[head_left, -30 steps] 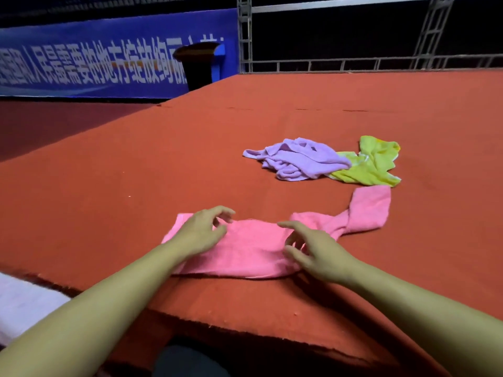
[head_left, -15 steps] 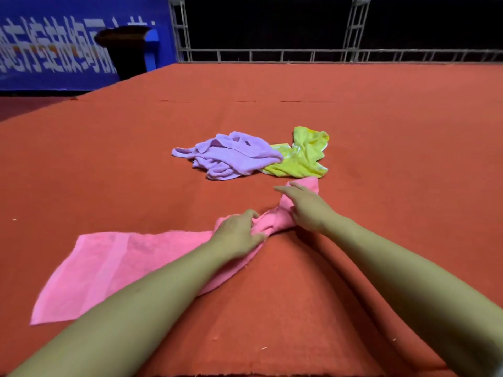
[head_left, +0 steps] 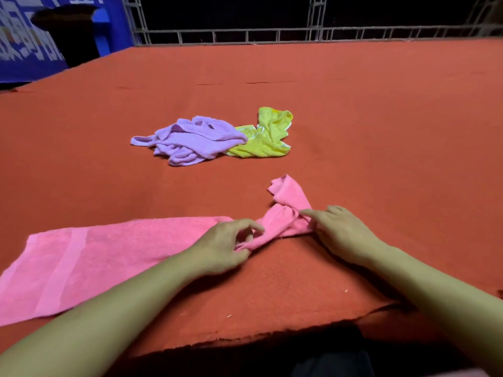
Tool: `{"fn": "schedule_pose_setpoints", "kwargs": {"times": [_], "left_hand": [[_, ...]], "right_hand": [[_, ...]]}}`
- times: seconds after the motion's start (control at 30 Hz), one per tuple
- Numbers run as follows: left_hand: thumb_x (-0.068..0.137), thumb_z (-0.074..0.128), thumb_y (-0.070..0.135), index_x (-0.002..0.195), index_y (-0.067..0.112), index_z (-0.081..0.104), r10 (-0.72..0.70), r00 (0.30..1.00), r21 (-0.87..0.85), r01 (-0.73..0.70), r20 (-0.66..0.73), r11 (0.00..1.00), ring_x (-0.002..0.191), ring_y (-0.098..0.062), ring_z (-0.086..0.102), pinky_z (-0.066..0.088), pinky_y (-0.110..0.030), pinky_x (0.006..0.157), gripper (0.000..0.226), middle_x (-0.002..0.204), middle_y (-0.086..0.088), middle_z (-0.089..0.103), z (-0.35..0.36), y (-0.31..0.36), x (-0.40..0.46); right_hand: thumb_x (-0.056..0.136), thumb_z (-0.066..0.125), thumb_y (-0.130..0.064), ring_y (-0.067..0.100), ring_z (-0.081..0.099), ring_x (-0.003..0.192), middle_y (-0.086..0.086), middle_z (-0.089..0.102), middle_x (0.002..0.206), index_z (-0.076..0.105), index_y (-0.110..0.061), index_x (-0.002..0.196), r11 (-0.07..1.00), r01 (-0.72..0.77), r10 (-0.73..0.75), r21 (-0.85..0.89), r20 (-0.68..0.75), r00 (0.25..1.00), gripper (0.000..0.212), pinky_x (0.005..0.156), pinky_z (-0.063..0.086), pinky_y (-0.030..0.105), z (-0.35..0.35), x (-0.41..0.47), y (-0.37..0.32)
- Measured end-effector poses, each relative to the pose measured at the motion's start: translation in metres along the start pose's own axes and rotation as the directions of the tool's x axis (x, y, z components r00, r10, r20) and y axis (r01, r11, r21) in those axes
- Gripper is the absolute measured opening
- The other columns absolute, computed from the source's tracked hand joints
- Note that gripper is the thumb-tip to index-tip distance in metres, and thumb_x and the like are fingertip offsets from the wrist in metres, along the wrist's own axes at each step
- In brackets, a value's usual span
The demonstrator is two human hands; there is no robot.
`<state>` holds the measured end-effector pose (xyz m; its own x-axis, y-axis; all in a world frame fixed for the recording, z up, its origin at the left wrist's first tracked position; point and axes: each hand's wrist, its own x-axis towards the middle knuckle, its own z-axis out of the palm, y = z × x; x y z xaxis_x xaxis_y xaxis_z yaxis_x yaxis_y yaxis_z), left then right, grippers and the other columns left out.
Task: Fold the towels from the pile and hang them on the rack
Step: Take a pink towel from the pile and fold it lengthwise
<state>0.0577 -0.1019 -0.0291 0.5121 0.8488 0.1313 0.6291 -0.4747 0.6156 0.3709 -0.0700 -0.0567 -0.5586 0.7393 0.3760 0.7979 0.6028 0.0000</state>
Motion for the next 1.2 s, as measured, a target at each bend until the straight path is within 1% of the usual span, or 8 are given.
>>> {"fn": "schedule_pose_setpoints", "kwargs": {"times": [0.33, 0.43, 0.6, 0.77, 0.87, 1.0, 1.1, 1.2], "left_hand": [[0.079, 0.073, 0.035, 0.146, 0.020, 0.035, -0.081, 0.997, 0.167, 0.083, -0.015, 0.983, 0.125, -0.020, 0.050, 0.039, -0.032, 0.105, 0.078, 0.139, -0.004, 0.050, 0.034, 0.032, 0.024], [0.081, 0.066, 0.020, 0.145, 0.019, 0.034, -0.129, 0.986, 0.193, 0.148, -0.107, 0.970, 0.123, -0.025, 0.052, 0.040, -0.036, 0.102, 0.073, 0.134, -0.006, 0.052, 0.047, 0.039, 0.038], [0.083, 0.054, 0.010, 0.138, 0.023, 0.045, -0.189, 0.943, 0.104, 0.224, -0.273, 0.969, 0.109, -0.026, 0.060, 0.046, -0.036, 0.091, 0.057, 0.117, 0.001, 0.067, 0.035, 0.044, 0.043], [0.087, 0.048, -0.001, 0.119, 0.025, 0.055, -0.299, 0.871, -0.257, 0.209, -0.389, 0.944, 0.077, -0.016, 0.058, 0.042, -0.027, 0.074, 0.042, 0.084, 0.008, 0.062, -0.001, 0.047, 0.055], [0.092, 0.045, 0.001, 0.120, 0.019, 0.061, -0.375, 0.831, -0.299, 0.266, -0.410, 0.917, 0.089, -0.016, 0.056, 0.037, -0.023, 0.075, 0.037, 0.105, 0.002, 0.064, -0.020, 0.049, 0.067], [0.087, 0.067, 0.047, 0.127, 0.016, 0.057, -0.460, 0.884, -0.279, 0.422, -0.084, 0.862, 0.111, -0.019, 0.058, 0.044, -0.031, 0.097, 0.051, 0.125, -0.001, 0.060, -0.038, 0.041, 0.074], [0.078, 0.075, 0.049, 0.137, 0.014, 0.049, -0.522, 0.852, 0.101, 0.522, -0.030, 0.847, 0.117, -0.024, 0.057, 0.045, -0.032, 0.098, 0.073, 0.132, -0.008, 0.057, -0.042, 0.038, 0.074], [0.083, 0.064, 0.052, 0.134, 0.013, 0.052, -0.512, 0.857, 0.479, 0.472, -0.053, 0.740, 0.120, -0.030, 0.056, 0.047, -0.033, 0.095, 0.065, 0.135, -0.011, 0.057, -0.034, 0.042, 0.072]], "right_hand": [[0.088, 0.063, -0.033, 0.025, 0.060, 0.102, -0.005, 0.065, 0.108, 0.051, -0.021, 0.132, 0.850, -0.400, 0.452, 0.342, -0.084, 0.888, 0.047, 0.085, 0.049, 0.039, -0.029, 0.044, -0.028], [0.079, 0.069, -0.055, 0.033, 0.053, 0.117, 0.007, 0.054, 0.130, 0.040, -0.020, 0.139, 0.761, -0.604, 0.592, 0.236, 0.128, 0.796, 0.075, 0.090, 0.046, 0.043, -0.015, 0.083, -0.034], [0.091, 0.058, -0.029, 0.035, 0.059, 0.113, 0.015, 0.063, 0.125, 0.050, -0.011, 0.128, 0.647, -0.707, 0.689, 0.284, 0.179, 0.703, 0.042, 0.087, 0.046, 0.038, 0.001, 0.104, -0.019], [0.096, 0.057, -0.020, 0.022, 0.062, 0.077, 0.004, 0.067, 0.091, 0.062, -0.017, 0.109, 0.055, -0.567, 0.769, 0.822, 0.327, 0.549, 0.014, 0.066, 0.053, 0.032, -0.034, 0.087, 0.015], [0.092, 0.046, -0.002, 0.013, 0.051, 0.061, -0.002, 0.060, 0.081, 0.059, -0.025, 0.110, -0.140, -0.466, 0.752, 0.874, 0.400, 0.524, 0.032, 0.051, 0.045, 0.021, -0.052, 0.067, 0.025], [0.086, 0.041, 0.005, 0.014, 0.056, 0.074, 0.000, 0.060, 0.111, 0.051, -0.028, 0.132, -0.088, -0.508, 0.768, 0.857, 0.383, 0.513, 0.058, 0.052, 0.048, 0.024, -0.059, 0.054, 0.036], [0.087, 0.048, -0.005, 0.025, 0.060, 0.100, 0.012, 0.060, 0.124, 0.042, -0.017, 0.142, 0.346, -0.793, 0.803, 0.501, 0.280, 0.527, 0.057, 0.081, 0.054, 0.038, -0.052, 0.044, 0.047], [0.078, 0.048, -0.004, 0.033, 0.056, 0.115, 0.012, 0.060, 0.125, 0.044, -0.016, 0.141, 0.657, -0.707, 0.722, 0.262, 0.052, 0.690, 0.064, 0.098, 0.046, 0.040, -0.043, 0.043, 0.040]]}}
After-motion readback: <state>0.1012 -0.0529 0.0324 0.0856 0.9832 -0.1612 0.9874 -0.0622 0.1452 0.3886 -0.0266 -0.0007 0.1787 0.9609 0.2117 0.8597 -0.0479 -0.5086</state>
